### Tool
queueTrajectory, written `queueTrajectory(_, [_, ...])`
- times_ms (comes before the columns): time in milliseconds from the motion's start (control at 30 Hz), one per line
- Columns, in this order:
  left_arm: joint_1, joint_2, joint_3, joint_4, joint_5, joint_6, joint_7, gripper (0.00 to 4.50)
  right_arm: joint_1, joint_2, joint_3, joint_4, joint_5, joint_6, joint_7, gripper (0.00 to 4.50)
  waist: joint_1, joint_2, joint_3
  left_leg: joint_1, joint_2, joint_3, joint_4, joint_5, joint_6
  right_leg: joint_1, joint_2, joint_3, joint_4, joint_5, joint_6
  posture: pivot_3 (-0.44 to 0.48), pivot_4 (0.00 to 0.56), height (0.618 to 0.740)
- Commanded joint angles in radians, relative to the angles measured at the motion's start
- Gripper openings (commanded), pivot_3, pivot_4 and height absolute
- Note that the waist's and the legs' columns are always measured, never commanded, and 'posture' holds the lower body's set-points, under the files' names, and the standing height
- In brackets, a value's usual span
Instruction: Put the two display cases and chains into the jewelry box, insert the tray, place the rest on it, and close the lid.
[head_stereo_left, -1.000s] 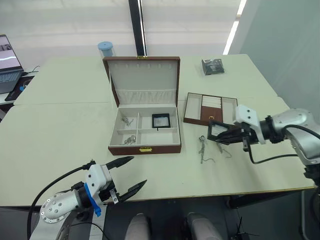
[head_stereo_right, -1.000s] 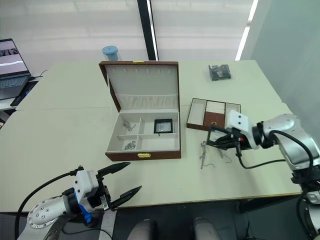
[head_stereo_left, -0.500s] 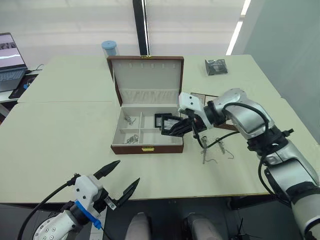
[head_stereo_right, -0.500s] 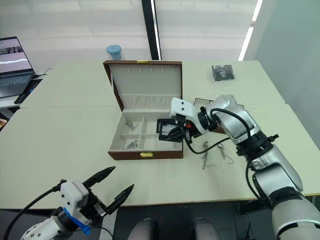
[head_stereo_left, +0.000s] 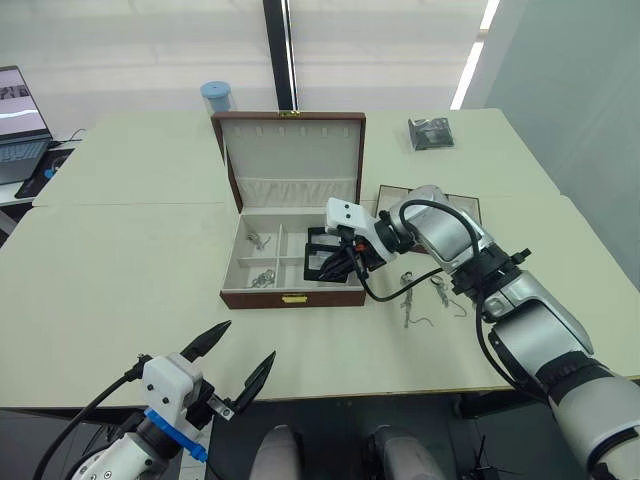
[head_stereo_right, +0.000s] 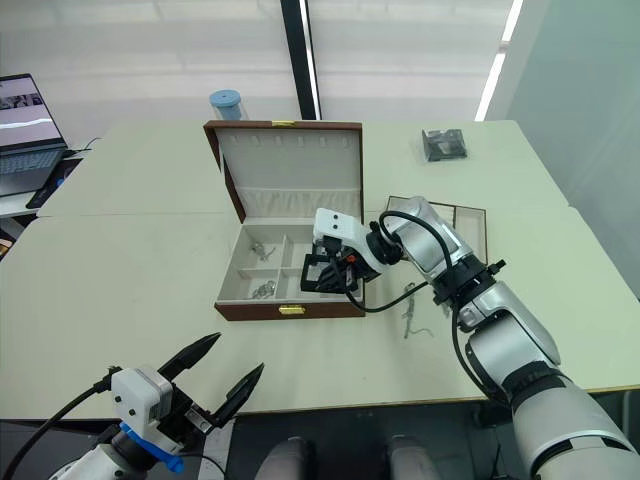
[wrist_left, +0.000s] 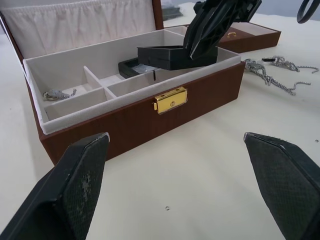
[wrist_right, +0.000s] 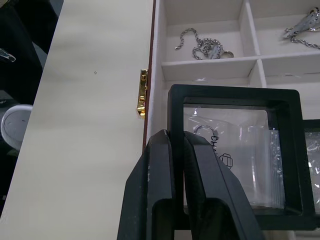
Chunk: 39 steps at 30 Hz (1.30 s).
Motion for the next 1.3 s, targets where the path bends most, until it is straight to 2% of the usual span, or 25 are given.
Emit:
queueTrajectory(33, [0.006, 0.002, 0.000, -0.045, -0.001, -0.002, 0.008, 4.50, -0.021, 0.006, -0.003, -0.001, -0.019, -0.007, 0.008, 0.01, 0.000, 0.000, 0.000, 0.000, 0.000, 0.000, 0.000, 0.000, 0.000, 0.000, 0.000, 0.000, 0.000, 0.000, 0.000, 0.000, 0.150, 0.740])
queueTrajectory(333, [-0.018, 0.017, -0.009, -0.051, -0.010, 0.023, 0.008, 4.50, -0.014, 0.014, -0.009, 0.008, -0.032, 0.010, 0.016, 0.01, 0.000, 0.000, 0.000, 0.000, 0.000, 0.000, 0.000, 0.000, 0.000, 0.000, 0.000, 0.000, 0.000, 0.000, 0.000, 0.000, 0.150, 0.740])
queueTrajectory(400, [-0.026, 0.019, -0.009, -0.048, -0.010, 0.030, 0.007, 4.50, -0.015, 0.013, -0.013, 0.005, -0.029, 0.014, 0.018, 0.72, 0.000, 0.000, 0.000, 0.000, 0.000, 0.000, 0.000, 0.000, 0.000, 0.000, 0.000, 0.000, 0.000, 0.000, 0.000, 0.000, 0.150, 0.740])
queueTrajectory(433, [-0.029, 0.020, -0.010, -0.048, -0.010, 0.032, 0.006, 4.50, -0.015, 0.013, -0.015, 0.004, -0.027, 0.015, 0.018, 0.89, 0.000, 0.000, 0.000, 0.000, 0.000, 0.000, 0.000, 0.000, 0.000, 0.000, 0.000, 0.000, 0.000, 0.000, 0.000, 0.000, 0.150, 0.740])
queueTrajectory(633, [-0.049, 0.022, -0.008, -0.039, -0.014, 0.046, 0.004, 4.50, -0.012, 0.008, -0.037, -0.009, -0.008, 0.027, 0.019, 2.55, 0.000, 0.000, 0.000, 0.000, 0.000, 0.000, 0.000, 0.000, 0.000, 0.000, 0.000, 0.000, 0.000, 0.000, 0.000, 0.000, 0.150, 0.740])
queueTrajectory(733, [-0.060, 0.029, 0.004, -0.040, -0.031, 0.083, 0.009, 4.50, 0.006, -0.001, -0.087, -0.049, 0.044, 0.055, 0.028, 3.42, 0.000, 0.000, 0.000, 0.000, 0.000, 0.000, 0.000, 0.000, 0.000, 0.000, 0.000, 0.000, 0.000, 0.000, 0.000, 0.000, 0.150, 0.740])
queueTrajectory(833, [-0.077, 0.052, 0.031, -0.048, -0.071, 0.173, 0.024, 4.50, 0.064, -0.007, -0.207, -0.116, 0.126, 0.048, -0.012, 4.42, 0.001, 0.000, 0.000, -0.001, 0.000, -0.001, 0.000, 0.000, 0.000, 0.000, 0.000, -0.001, 0.000, 0.000, 0.000, 0.000, 0.150, 0.740])
queueTrajectory(1067, [-0.147, 0.154, 0.166, 0.011, -0.204, 0.329, -0.007, 4.50, 0.311, -0.031, -0.468, -0.312, 0.263, -0.036, -0.161, 4.48, 0.003, 0.000, 0.000, -0.003, 0.000, -0.002, 0.000, 0.000, 0.000, -0.001, 0.000, -0.002, -0.001, 0.000, 0.000, 0.000, 0.150, 0.740])
queueTrajectory(1300, [-0.218, 0.256, 0.280, 0.189, -0.243, 0.373, -0.109, 4.50, 0.554, -0.140, -0.600, -0.412, 0.291, -0.124, -0.240, 4.48, 0.000, 0.000, 0.000, -0.003, -0.001, -0.001, 0.000, 0.000, 0.000, -0.001, 0.001, -0.001, -0.001, 0.000, 0.000, 0.000, 0.150, 0.740])
